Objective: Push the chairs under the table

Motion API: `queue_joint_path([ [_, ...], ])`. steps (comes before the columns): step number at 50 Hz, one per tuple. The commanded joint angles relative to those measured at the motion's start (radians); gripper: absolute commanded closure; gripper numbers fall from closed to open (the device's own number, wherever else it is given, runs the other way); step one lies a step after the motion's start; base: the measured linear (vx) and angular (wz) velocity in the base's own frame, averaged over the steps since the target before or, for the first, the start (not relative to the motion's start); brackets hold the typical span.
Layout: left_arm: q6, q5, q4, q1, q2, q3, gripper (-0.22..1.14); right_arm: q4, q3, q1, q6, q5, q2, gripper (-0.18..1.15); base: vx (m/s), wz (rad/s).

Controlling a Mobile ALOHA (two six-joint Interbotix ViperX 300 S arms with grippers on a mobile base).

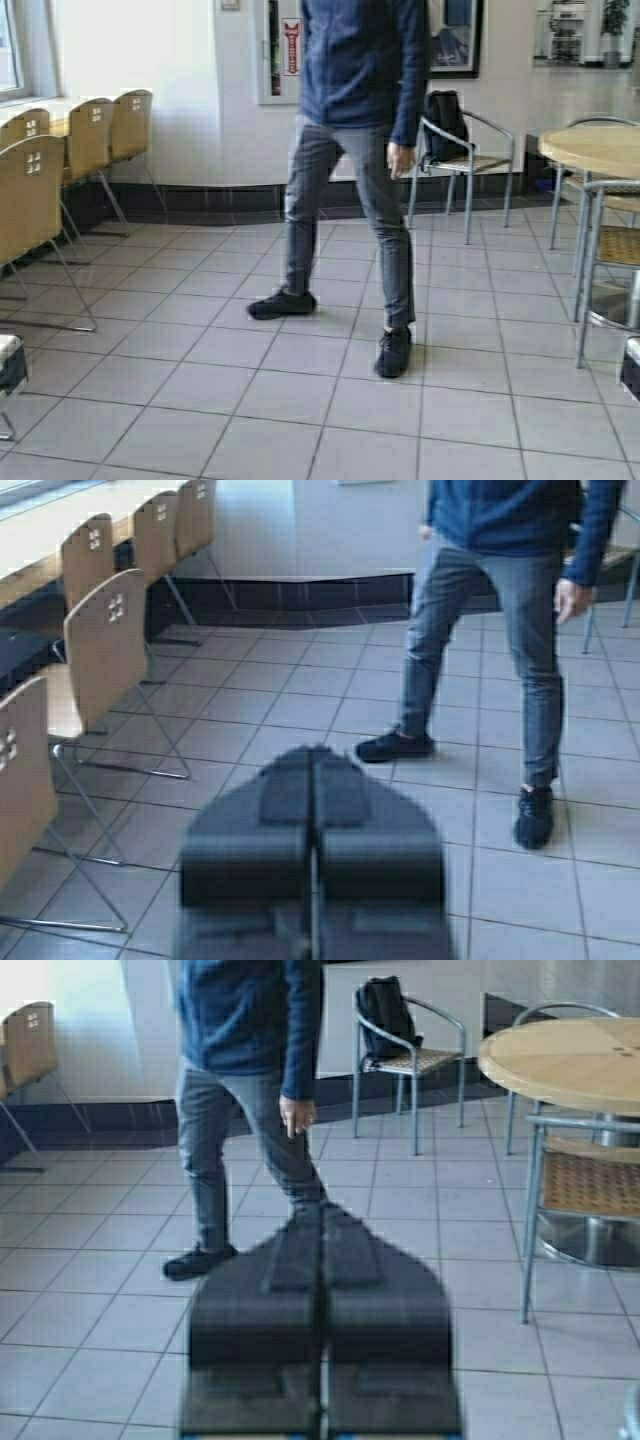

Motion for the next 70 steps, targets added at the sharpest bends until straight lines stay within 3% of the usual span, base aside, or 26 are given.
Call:
queue_joint_path([
  [1, 0.000, -0.006, 0.003, 0.002, 0.006, -0.006, 0.89, 0.000, -0.017, -0.002, 0.000, -0.006, 0.011, 0.91, 0.27, 0.21],
  [20, -0.020, -0.006, -0.002, 0.002, 0.012, 0.000, 0.89, -0.002, -0.018, -0.002, 0.000, -0.006, 0.028, 0.91, 0.29, 0.27],
  [70, -0.057, -0.006, 0.009, -0.040, 0.026, 0.003, 0.89, 0.000, 0.011, 0.000, -0.002, 0.038, -0.032, 0.91, 0.30, 0.48],
])
